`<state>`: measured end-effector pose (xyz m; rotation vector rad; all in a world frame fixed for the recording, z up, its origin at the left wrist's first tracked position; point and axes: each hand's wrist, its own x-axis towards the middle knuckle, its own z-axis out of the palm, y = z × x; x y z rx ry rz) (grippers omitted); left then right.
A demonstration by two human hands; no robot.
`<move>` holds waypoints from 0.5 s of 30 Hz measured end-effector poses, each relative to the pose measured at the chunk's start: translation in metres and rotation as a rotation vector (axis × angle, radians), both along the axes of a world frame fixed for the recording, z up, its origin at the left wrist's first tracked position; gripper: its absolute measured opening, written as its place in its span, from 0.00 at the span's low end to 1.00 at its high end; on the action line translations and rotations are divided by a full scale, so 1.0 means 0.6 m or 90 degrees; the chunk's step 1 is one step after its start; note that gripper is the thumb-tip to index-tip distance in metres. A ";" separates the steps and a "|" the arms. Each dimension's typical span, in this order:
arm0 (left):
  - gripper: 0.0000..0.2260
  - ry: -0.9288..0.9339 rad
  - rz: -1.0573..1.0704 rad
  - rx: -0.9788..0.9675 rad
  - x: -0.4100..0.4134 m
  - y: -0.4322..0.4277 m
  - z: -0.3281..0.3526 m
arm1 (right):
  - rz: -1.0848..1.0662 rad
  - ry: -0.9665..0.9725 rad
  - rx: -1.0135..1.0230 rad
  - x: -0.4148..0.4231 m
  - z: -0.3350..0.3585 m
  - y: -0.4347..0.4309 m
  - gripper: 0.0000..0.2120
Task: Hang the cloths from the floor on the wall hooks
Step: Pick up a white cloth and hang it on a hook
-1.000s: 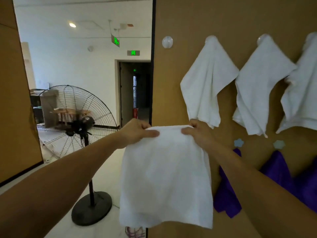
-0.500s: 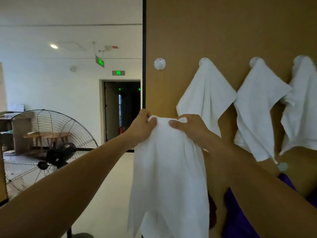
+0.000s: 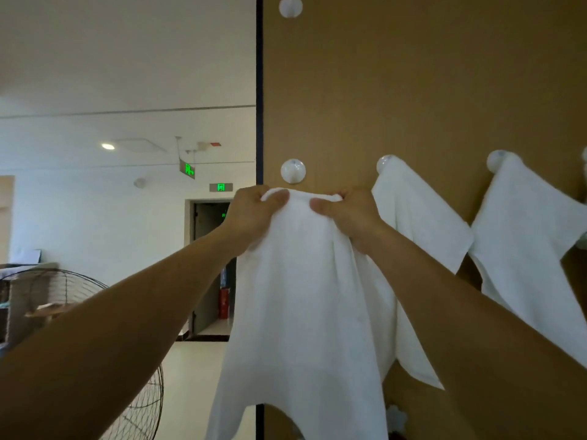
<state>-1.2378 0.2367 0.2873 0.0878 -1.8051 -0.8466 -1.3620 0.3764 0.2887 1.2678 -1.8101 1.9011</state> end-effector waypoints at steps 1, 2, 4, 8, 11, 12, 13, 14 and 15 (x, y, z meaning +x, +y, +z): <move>0.06 0.000 -0.001 -0.007 -0.005 -0.011 0.015 | -0.002 -0.001 0.017 -0.006 0.017 -0.005 0.19; 0.07 -0.002 0.004 -0.020 -0.009 -0.023 0.030 | -0.010 0.001 0.023 -0.013 0.033 -0.012 0.21; 0.09 -0.001 0.035 -0.067 -0.023 -0.045 0.056 | -0.051 0.025 -0.010 -0.026 0.064 -0.034 0.17; 0.12 0.035 0.154 -0.162 -0.056 -0.072 0.109 | -0.154 0.075 -0.108 -0.035 0.111 -0.080 0.10; 0.14 0.036 0.255 -0.241 -0.077 -0.076 0.143 | -0.184 0.079 -0.157 -0.049 0.139 -0.097 0.11; 0.13 0.031 0.282 -0.260 -0.084 -0.075 0.149 | -0.191 0.074 -0.156 -0.056 0.145 -0.101 0.11; 0.13 0.023 0.306 -0.268 -0.092 -0.076 0.154 | -0.195 0.072 -0.147 -0.062 0.148 -0.105 0.10; 0.12 0.013 0.325 -0.260 -0.100 -0.077 0.155 | -0.201 0.071 -0.128 -0.069 0.149 -0.109 0.10; 0.11 0.007 0.341 -0.244 -0.107 -0.079 0.154 | -0.216 0.080 -0.103 -0.074 0.147 -0.114 0.10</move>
